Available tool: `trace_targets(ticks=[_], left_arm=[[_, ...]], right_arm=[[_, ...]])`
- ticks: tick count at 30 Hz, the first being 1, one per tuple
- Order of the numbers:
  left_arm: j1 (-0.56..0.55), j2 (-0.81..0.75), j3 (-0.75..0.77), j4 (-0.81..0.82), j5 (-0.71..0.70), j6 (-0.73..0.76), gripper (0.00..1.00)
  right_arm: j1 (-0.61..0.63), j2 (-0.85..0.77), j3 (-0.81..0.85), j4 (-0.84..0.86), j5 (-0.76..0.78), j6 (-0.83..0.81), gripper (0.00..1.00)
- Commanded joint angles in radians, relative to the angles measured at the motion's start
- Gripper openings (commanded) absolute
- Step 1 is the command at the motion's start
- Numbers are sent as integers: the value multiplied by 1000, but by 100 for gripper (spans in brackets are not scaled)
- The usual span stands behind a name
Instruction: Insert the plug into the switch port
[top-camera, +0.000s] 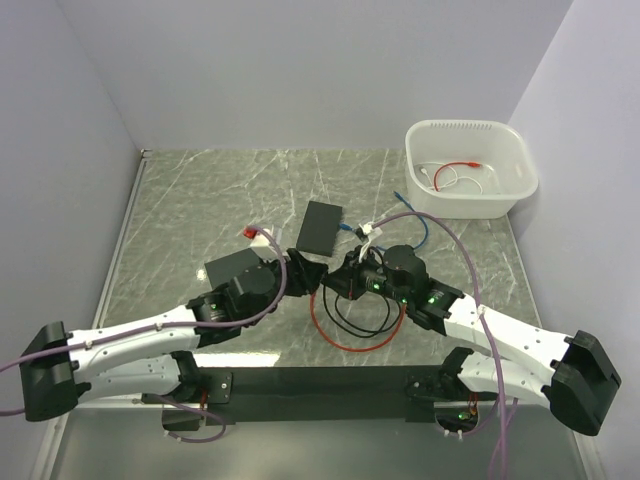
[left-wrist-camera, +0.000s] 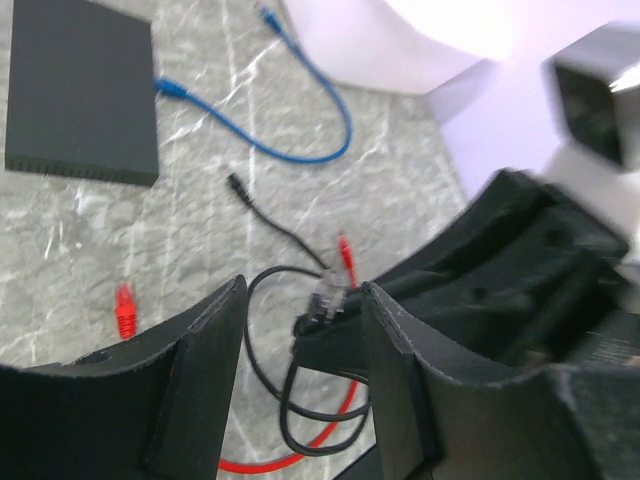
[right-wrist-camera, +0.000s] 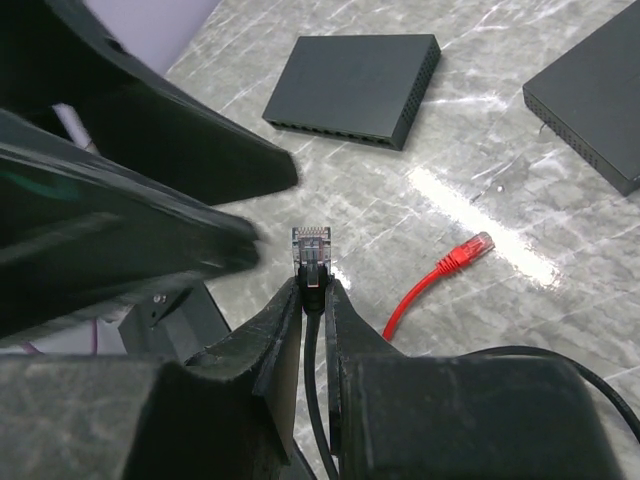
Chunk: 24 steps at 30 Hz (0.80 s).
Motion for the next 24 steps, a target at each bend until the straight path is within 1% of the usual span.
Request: trace_targets(ticks=[1,5,8,9,11,12,14,15,19,20,21,22,23,24], left_arm=[[-2,63,32,43,-1,-11,55],[-2,123,40,83,21,-20,53],[-2,152,49,88,24,-22,43],[-2,155,52,80,18,-22,36],[-2,151,51,79,10,-22,28],[-2,148,49,79,7,-22,18],[-2,137,43,69,-8,-23,9],[-2,131,40,66,-13,-25,1],[-2,102,17,37,-48,-49,0],[-2,94,11,30,-65,-68,1],[-1,86,-3,26,-73,-80,0],[-1,70,-11,25,-82,-92,1],[1,62,-17,23,-91,-115,1],[2,54,-24,25,-94,-126,0]], right_arm=[[11,-30,2,58,-21,-13,0],[14,-38,4,50,-22,-15,0],[14,-47,4,45,-19,-16,0],[13,-49,2,42,-18,-16,0],[14,-61,-1,38,-12,-21,0],[14,-64,-2,35,-9,-19,0],[14,-81,-7,31,2,-21,0],[14,-87,-10,31,5,-21,0],[14,-122,-16,24,28,-19,0],[14,-129,-16,19,40,-12,2],[13,-138,-19,21,53,-10,9],[14,-155,-27,25,59,-9,18],[14,-164,-31,33,65,-1,35],[14,-175,-36,36,73,1,42]])
